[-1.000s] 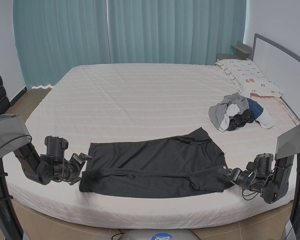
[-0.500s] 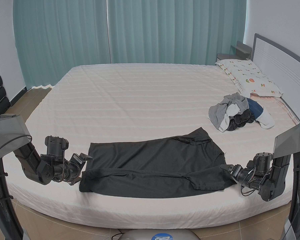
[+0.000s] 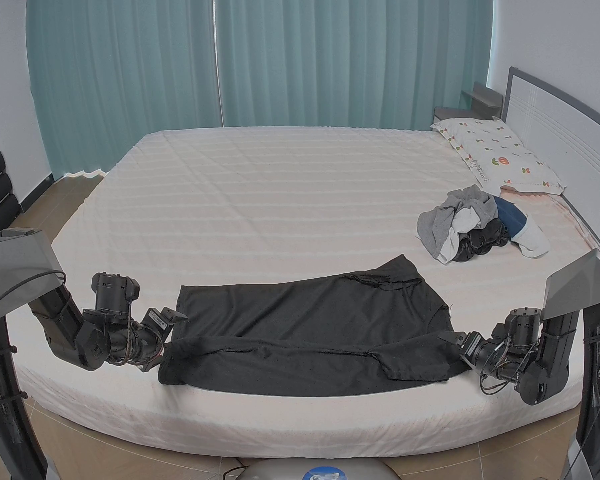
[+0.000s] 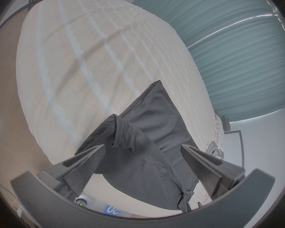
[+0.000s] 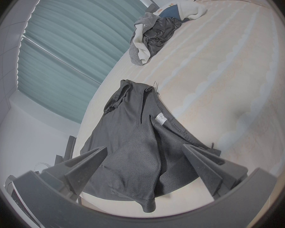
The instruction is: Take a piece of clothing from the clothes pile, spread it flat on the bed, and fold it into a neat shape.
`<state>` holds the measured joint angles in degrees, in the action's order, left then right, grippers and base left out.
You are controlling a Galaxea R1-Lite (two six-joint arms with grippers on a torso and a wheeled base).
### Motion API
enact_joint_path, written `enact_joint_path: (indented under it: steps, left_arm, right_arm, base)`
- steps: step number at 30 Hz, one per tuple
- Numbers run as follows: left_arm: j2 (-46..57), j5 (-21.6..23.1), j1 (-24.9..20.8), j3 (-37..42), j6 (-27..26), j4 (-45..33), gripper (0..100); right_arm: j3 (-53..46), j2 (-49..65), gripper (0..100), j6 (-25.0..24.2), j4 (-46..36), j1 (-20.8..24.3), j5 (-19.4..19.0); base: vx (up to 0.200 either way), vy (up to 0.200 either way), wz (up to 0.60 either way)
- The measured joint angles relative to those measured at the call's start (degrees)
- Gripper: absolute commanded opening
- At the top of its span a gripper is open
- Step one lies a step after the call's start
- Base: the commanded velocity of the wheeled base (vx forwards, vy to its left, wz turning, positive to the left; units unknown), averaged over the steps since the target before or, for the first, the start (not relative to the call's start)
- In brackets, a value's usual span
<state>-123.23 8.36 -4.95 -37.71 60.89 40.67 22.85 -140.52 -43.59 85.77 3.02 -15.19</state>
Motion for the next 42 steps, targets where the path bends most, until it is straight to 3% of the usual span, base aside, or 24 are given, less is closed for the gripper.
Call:
enact_joint_path:
  steps: [8, 23, 35, 42]
  left_arm:
    - [-0.06, -0.02, -0.32, 0.61, -2.02, 0.05, 100]
    - [-0.77, -1.17, -2.13, 5.73, -12.67, 0.49, 100]
    - [-3.86, -4.91, -4.0, 1.35, -12.86, 0.0, 100]
    - [-6.51, -11.36, -4.96, -2.08, -11.52, -0.02, 100]
  right_arm:
    - [0.0, -0.09, 100, 0.0, 0.0, 0.04, 0.0]
    - [0.0, -0.16, 100, 0.0, 0.0, 0.04, 0.0]
    - [0.16, -0.16, 100, 0.0, -0.02, 0.11, 0.04]
    - [0.09, -0.16, 100, 0.02, 0.0, 0.11, 0.06]
  base:
    - [0.0, 0.0, 0.0]
    - [0.0, 0.0, 0.0]
    - [0.0, 0.0, 0.0]
    - [0.0, 0.0, 0.0]
